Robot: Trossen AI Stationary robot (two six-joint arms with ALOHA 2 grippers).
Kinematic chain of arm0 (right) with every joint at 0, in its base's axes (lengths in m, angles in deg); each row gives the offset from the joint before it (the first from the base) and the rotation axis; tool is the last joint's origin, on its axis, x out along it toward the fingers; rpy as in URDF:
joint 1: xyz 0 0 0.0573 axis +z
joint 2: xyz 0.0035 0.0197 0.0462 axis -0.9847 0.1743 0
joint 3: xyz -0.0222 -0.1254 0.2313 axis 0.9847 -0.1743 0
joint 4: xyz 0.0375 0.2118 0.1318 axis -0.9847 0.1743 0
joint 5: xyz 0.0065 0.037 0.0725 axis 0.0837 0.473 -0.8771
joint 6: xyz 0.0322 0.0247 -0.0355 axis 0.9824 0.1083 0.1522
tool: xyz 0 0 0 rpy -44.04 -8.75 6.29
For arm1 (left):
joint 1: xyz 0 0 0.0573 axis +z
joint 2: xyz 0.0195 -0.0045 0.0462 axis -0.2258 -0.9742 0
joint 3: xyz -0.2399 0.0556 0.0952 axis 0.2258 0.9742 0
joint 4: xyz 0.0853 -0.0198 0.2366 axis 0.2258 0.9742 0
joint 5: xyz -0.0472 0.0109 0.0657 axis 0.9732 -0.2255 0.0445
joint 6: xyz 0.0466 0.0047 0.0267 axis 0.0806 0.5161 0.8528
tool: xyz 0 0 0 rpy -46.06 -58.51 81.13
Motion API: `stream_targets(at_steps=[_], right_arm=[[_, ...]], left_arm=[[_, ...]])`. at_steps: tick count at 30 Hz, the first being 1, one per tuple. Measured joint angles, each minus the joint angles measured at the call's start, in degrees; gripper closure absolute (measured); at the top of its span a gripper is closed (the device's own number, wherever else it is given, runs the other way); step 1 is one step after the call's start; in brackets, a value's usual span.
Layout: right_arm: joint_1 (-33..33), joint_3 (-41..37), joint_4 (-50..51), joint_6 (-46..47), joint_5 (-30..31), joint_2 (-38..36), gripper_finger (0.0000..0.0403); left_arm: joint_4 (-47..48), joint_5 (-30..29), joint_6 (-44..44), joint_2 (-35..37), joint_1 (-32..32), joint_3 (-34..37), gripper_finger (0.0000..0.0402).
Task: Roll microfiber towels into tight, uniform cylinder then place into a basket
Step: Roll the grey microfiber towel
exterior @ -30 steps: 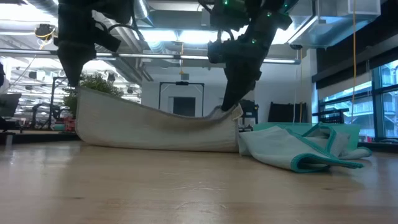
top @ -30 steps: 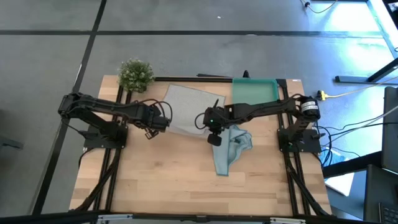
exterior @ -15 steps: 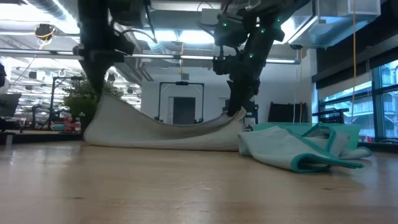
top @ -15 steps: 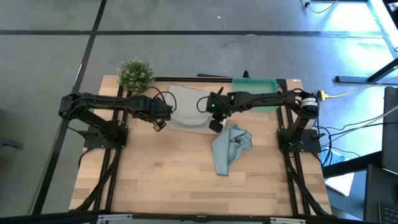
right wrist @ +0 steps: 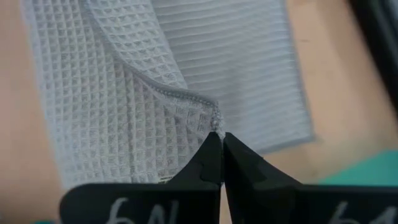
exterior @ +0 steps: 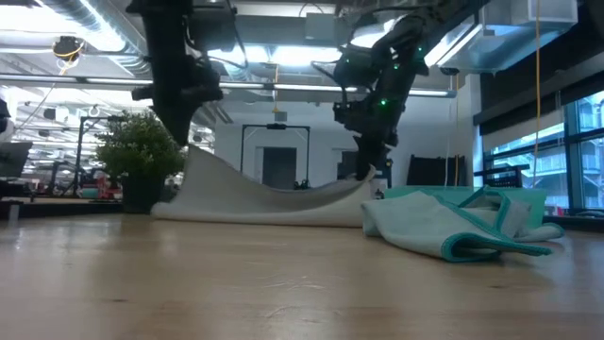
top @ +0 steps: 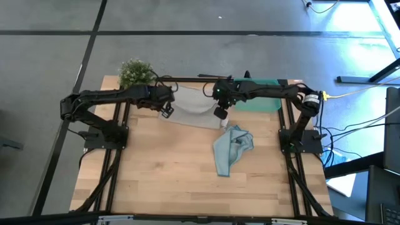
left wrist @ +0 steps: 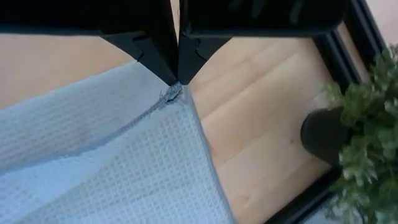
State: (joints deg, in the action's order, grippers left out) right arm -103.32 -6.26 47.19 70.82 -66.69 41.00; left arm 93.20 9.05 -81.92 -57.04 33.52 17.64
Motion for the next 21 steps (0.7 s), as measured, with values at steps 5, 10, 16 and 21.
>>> stream_targets(at_steps=[5, 10, 16, 21], right_arm=[[-2.53, 0.0, -0.13, -1.35, 1.43, 0.0, 0.0398], [-4.27, 0.0, -1.28, -3.03, 3.72, 0.0, 0.0397], [-5.82, 0.02, -2.67, -4.28, 3.72, 0.0, 0.0397], [-6.96, 0.02, -2.67, -4.15, 5.83, 0.0, 0.0397]], left_arm=[[-4.11, 0.15, 0.83, -1.77, 2.63, 0.0, 0.0402], [-8.26, -0.68, 2.0, -4.92, 4.66, 0.0, 0.0402], [-10.38, -2.83, 1.76, -8.11, 6.65, 0.0, 0.0402], [-12.5, -5.53, 0.29, -8.87, 8.38, 0.0, 0.0402]])
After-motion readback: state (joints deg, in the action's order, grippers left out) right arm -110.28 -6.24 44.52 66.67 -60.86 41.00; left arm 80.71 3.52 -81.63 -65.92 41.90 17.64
